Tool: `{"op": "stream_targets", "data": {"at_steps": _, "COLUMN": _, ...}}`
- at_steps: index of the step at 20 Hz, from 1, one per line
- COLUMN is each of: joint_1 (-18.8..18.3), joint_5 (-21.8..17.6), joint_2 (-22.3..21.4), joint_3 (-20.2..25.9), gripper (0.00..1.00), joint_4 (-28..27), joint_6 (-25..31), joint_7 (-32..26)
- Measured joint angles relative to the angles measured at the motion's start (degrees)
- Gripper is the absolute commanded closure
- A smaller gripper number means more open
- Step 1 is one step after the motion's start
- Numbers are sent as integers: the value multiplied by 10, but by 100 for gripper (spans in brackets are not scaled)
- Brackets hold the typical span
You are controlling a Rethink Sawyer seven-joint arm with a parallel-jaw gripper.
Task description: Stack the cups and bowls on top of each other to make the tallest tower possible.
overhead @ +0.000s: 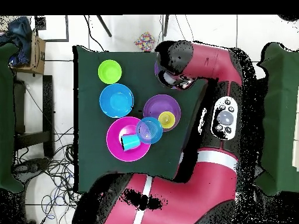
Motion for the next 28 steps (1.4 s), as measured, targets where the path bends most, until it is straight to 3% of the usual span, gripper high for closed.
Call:
{"op": "stream_targets", "data": {"at_steps": 13, "joint_1": -47, "joint_5": -1, "joint_2": -75, "joint_3": 25, "gripper": 0, "joint_4": 83, "joint_6": -20, "joint_7": -84}}
{"op": "stream_targets", "data": {"at_steps": 28, "joint_1": -38, "joint_5": -2, "joint_2": -116, "joint_3": 26, "gripper": 0, "joint_4": 102, "joint_6": -20, "joint_7": -90}}
